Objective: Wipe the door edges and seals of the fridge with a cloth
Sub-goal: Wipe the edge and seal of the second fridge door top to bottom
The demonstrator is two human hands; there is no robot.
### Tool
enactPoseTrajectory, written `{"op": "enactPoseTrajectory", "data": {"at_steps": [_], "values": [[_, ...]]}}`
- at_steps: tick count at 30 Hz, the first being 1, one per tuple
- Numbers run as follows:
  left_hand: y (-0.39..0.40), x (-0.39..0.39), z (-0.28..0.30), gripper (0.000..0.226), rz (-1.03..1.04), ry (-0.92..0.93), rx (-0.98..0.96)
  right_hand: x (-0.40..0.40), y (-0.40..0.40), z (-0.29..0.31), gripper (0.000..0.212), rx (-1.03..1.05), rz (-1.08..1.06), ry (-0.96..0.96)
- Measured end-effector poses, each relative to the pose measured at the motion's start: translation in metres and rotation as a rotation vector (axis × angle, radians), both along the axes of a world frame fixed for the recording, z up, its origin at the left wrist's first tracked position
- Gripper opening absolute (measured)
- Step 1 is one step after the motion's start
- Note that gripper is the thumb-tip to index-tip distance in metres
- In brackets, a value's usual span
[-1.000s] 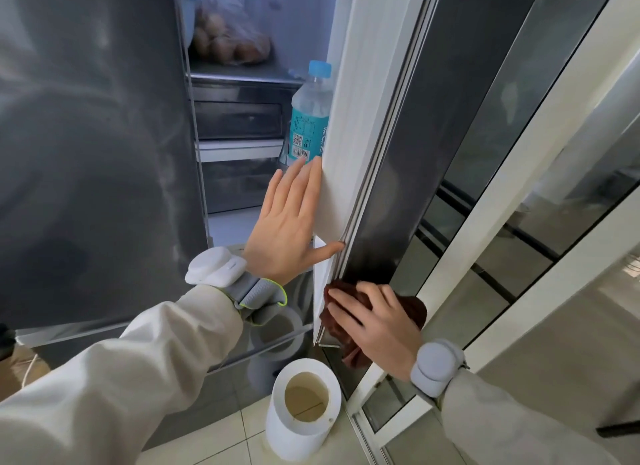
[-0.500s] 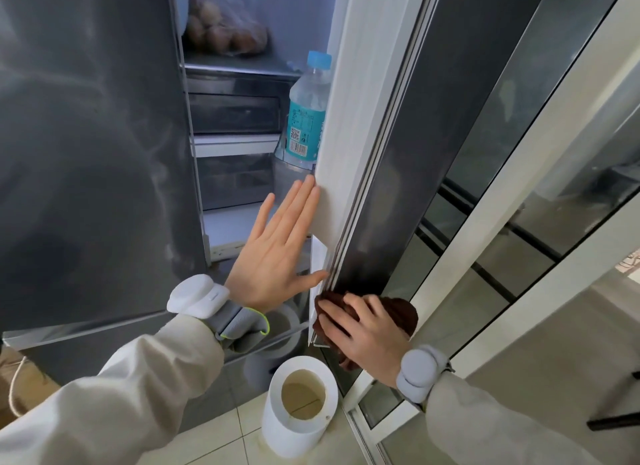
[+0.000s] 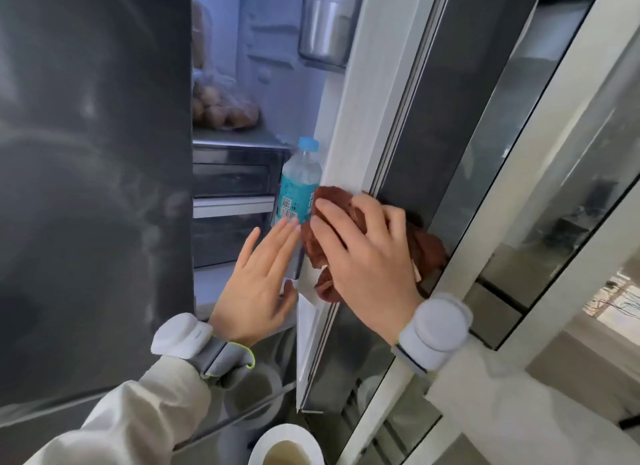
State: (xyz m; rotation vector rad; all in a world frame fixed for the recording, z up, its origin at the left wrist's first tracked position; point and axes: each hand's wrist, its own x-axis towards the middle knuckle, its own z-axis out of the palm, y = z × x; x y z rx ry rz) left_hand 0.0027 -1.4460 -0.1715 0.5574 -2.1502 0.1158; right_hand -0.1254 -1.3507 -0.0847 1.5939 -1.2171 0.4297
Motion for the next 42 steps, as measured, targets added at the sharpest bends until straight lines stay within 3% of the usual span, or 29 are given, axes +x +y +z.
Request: {"op": "enactPoseTrajectory", "data": {"at_steps": [4, 8, 12, 17, 21, 25, 29, 32, 36, 39, 42], "values": [[-0.009, 0.001, 0.000, 0.060, 0.053, -0.052, -0.046, 0.009, -0.002, -0.055, 0.037, 0.099, -0.036, 0.056], [-0.013, 0.004, 0.001, 0.061, 0.099, -0.104, -0.056, 0.008, 0.001, -0.093, 0.025, 0.231, -0.049, 0.134], [-0.013, 0.002, -0.002, 0.060, 0.077, -0.078, -0.067, 0.011, 0.005, -0.061, 0.018, 0.259, -0.030, 0.069], [-0.010, -0.003, -0.004, 0.057, 0.002, -0.009, -0.056, 0.009, -0.002, -0.001, 0.021, 0.096, -0.034, -0.020], [-0.017, 0.002, -0.005, 0.061, -0.028, -0.042, -0.073, 0.015, -0.006, -0.028, 0.020, 0.067, -0.045, 0.004], [-0.026, 0.008, -0.005, 0.068, -0.044, -0.127, -0.073, 0.013, -0.001, -0.076, 0.027, 0.161, -0.047, 0.067], [-0.020, 0.004, -0.004, 0.061, -0.018, -0.084, -0.042, 0.011, 0.004, -0.101, 0.024, 0.280, -0.041, 0.074], [-0.017, 0.002, -0.004, 0.059, -0.036, -0.059, -0.066, 0.010, 0.009, -0.074, 0.024, 0.318, -0.025, 0.000], [-0.020, -0.002, -0.008, 0.060, -0.018, -0.061, -0.100, 0.006, 0.015, 0.012, 0.023, 0.105, 0.034, -0.183], [-0.017, -0.008, -0.009, 0.058, 0.005, -0.055, -0.106, -0.004, 0.008, 0.035, 0.022, 0.046, -0.014, -0.127], [-0.016, -0.009, -0.012, 0.057, 0.020, -0.041, -0.138, -0.010, 0.004, 0.002, 0.020, 0.047, -0.032, -0.003]]}}
